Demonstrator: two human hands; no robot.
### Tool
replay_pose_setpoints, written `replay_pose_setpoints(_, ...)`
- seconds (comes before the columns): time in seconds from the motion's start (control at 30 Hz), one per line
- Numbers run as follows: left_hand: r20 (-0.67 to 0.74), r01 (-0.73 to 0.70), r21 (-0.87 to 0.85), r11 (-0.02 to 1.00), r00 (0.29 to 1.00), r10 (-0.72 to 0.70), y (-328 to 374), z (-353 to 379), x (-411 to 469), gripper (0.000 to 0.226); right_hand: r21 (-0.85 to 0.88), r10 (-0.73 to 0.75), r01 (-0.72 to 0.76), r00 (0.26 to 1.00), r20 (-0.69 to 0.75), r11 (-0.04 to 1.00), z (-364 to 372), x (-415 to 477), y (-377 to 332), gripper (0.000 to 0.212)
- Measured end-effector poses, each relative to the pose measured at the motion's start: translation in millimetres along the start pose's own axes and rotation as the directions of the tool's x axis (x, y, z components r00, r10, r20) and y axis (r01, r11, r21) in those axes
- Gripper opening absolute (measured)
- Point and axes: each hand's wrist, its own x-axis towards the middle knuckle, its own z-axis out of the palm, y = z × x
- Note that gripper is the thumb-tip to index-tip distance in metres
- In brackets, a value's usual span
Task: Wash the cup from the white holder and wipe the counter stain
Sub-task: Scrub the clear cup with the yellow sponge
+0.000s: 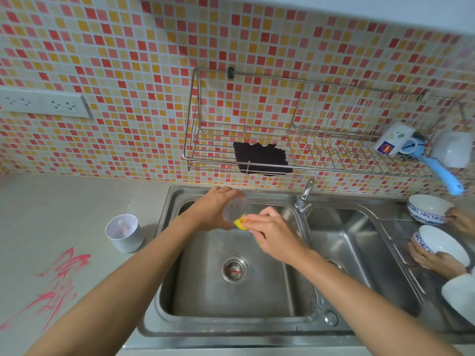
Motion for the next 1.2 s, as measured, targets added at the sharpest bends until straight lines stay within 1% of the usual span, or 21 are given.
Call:
replay_pose_setpoints(0.1, 0.008, -0.01, -0.01, 1.0, 1.0, 0.01, 3.1, 0.0, 1.2, 0.089, -0.221, -0.07, 0.059, 0.997, -0.043, 0.974, -9.0, 8.8, 8.6, 0.037)
replay_pose_setpoints(0.2, 0.0, -0.021, -0.032, 0.999, 1.0, 0.021, 3.2, -2.1, 3.4, 0.089, -0.319, -0.127, 0.101, 0.99, -0.064, 0.942, -9.9, 10.3, 13.1, 0.034)
replay_pose_setpoints(0.3, 0.013, 0.001, -0.109, 0.994, 1.0, 0.0, 3.4, -4.2, 2.1, 0.087, -0.336, -0.167, 0.128, 0.982, -0.088, 0.933, -6.2, 7.7, 14.4, 0.031)
replay_pose_setpoints(0.4, -0.015, 0.052, -0.278, 0.959, 0.998, -0.058, 4.6, -5.4, -1.7, 0.089, -0.307, -0.155, 0.098, 0.974, -0.165, 0.947, -8.3, 11.0, 16.7, 0.029)
replay_pose_setpoints(0.43, -0.016, 0.063, -0.309, 0.949, 0.997, -0.071, 5.3, -5.1, -2.9, 0.092, -0.305, -0.151, 0.09, 0.972, -0.182, 0.948, -9.9, 12.2, 16.9, 0.028)
replay_pose_setpoints(0.5, -0.039, 0.061, -0.329, 0.942, 0.996, -0.078, 6.7, -1.8, -4.5, 0.097, -0.317, -0.163, 0.096, 0.968, -0.193, 0.944, -12.3, 14.1, 15.5, 0.026)
replay_pose_setpoints(0.6, -0.149, 0.05, -0.316, 0.947, 0.984, -0.101, 14.1, 3.8, -6.1, 0.096, -0.319, -0.177, 0.1, 0.959, -0.222, 0.943, -15.3, 18.8, 14.2, 0.024)
replay_pose_setpoints(0.7, -0.276, 0.03, -0.277, 0.961, 0.955, -0.109, 14.7, 3.4, -4.1, 0.089, -0.21, -0.081, 0.032, 0.971, -0.225, 0.977, -16.0, 22.7, 10.7, 0.022)
replay_pose_setpoints(0.73, -0.291, 0.024, -0.261, 0.965, 0.951, -0.102, 12.5, 1.7, -2.9, 0.086, -0.132, -0.012, -0.016, 0.978, -0.208, 0.991, -16.8, 24.1, 6.5, 0.022)
replay_pose_setpoints(0.77, -0.294, 0.015, -0.247, 0.969, 0.952, -0.09, 9.3, 0.1, -2.1, 0.083, -0.013, 0.077, -0.08, 0.983, -0.168, 0.997, -17.7, 25.3, 1.2, 0.023)
replay_pose_setpoints(0.83, -0.275, 0.017, -0.191, 0.981, 0.959, -0.07, 3.2, -3.6, -0.4, 0.079, 0.223, 0.241, -0.225, 0.969, -0.048, 0.948, -18.8, 28.0, -8.4, 0.025)
replay_pose_setpoints(0.87, -0.259, 0.03, -0.137, 0.99, 0.964, -0.065, 1.3, -5.2, 0.1, 0.079, 0.3, 0.292, -0.28, 0.956, 0.006, 0.912, -16.8, 28.2, -9.4, 0.025)
replay_pose_setpoints(0.9, -0.236, 0.048, -0.076, 0.996, 0.97, -0.065, -0.5, -5.8, 0.5, 0.079, 0.337, 0.327, -0.32, 0.944, 0.035, 0.886, -14.9, 28.7, -8.2, 0.025)
replay_pose_setpoints(0.97, -0.179, 0.068, 0.007, 0.998, 0.982, -0.065, -2.0, -5.5, 0.5, 0.078, 0.269, 0.274, -0.275, 0.961, 0.043, 0.923, -12.6, 28.6, -5.6, 0.025)
replay_pose_setpoints(1.03, -0.122, 0.033, 0.022, 0.999, 0.992, -0.03, -2.2, -2.8, 0.2, 0.078, 0.094, 0.125, -0.128, 0.991, 0.039, 0.987, -13.4, 27.5, -3.0, 0.027)
replay_pose_setpoints(1.07, -0.094, 0.014, 0.019, 1.0, 0.996, -0.012, -1.7, -1.3, 0.0, 0.077, -0.063, 0.006, -0.005, 1.0, 0.018, 0.998, -13.2, 28.0, 2.6, 0.028)
replay_pose_setpoints(1.1, -0.071, 0.001, 0.011, 1.0, 0.997, 0.0, -1.4, 0.5, -0.6, 0.078, -0.213, -0.115, 0.113, 0.993, 0.001, 0.971, -13.5, 29.1, 9.2, 0.029)
replay_pose_setpoints(1.13, -0.056, -0.005, -0.004, 1.0, 0.998, 0.005, 0.2, 1.2, -1.6, 0.08, -0.301, -0.191, 0.18, 0.981, -0.01, 0.937, -14.5, 29.3, 13.4, 0.029)
replay_pose_setpoints(1.17, -0.051, -0.008, -0.02, 1.0, 0.999, 0.007, 0.7, 2.3, -2.0, 0.082, -0.336, -0.225, 0.198, 0.973, -0.045, 0.921, -15.6, 29.1, 14.6, 0.029)
replay_pose_setpoints(1.2, -0.056, -0.01, -0.029, 1.0, 0.998, 0.009, 1.5, 2.8, -2.8, 0.084, -0.333, -0.219, 0.178, 0.972, -0.088, 0.926, -14.9, 27.9, 14.1, 0.029)
